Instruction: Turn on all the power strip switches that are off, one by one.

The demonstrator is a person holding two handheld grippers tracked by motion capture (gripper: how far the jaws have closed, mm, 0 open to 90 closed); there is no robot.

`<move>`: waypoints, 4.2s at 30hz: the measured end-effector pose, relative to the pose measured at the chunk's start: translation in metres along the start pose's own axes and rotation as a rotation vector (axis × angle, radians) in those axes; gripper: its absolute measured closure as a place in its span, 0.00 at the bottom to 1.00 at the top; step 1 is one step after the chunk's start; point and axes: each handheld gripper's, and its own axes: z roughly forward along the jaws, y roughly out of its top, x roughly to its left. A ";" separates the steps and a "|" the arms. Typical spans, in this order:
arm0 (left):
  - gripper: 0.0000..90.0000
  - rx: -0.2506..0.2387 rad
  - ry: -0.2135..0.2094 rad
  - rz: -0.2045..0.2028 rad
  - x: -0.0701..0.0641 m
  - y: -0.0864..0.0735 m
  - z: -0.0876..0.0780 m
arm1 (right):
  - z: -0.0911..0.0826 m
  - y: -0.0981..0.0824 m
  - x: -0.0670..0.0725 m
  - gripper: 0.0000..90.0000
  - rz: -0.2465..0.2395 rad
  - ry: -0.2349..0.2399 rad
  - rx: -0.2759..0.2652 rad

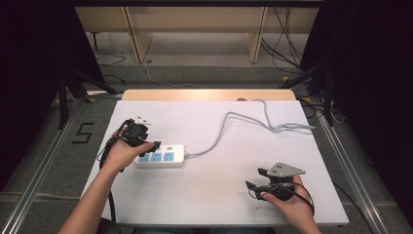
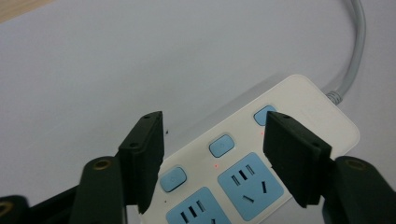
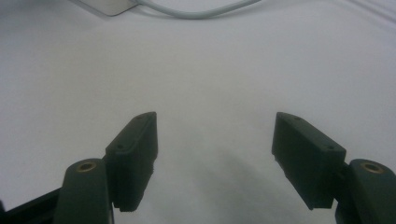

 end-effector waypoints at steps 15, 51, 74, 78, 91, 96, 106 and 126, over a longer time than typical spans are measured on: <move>0.99 0.065 0.038 0.027 0.013 -0.008 -0.002 | 0.000 0.000 0.000 0.36 -0.001 -0.001 0.001; 0.99 0.123 0.044 0.044 0.017 -0.013 0.018 | 0.000 0.000 0.000 0.36 0.001 -0.003 0.002; 0.99 0.133 0.026 0.026 0.018 -0.016 0.022 | 0.000 0.000 0.000 0.36 -0.001 -0.004 0.003; 0.99 0.135 0.026 0.024 0.018 -0.016 0.023 | 0.000 0.000 0.000 0.36 -0.001 -0.004 0.003; 0.99 0.145 0.035 0.026 0.016 -0.016 0.024 | 0.000 0.000 0.000 0.36 -0.001 -0.005 0.003; 1.00 0.150 0.046 0.043 0.015 -0.015 0.025 | 0.000 0.000 0.000 0.36 -0.001 -0.005 0.004; 1.00 0.151 0.045 0.039 0.015 -0.015 0.025 | 0.000 0.000 0.000 0.36 -0.003 -0.004 0.003; 1.00 0.150 0.051 0.060 0.015 -0.016 0.025 | 0.000 0.000 0.000 0.36 -0.002 -0.004 0.001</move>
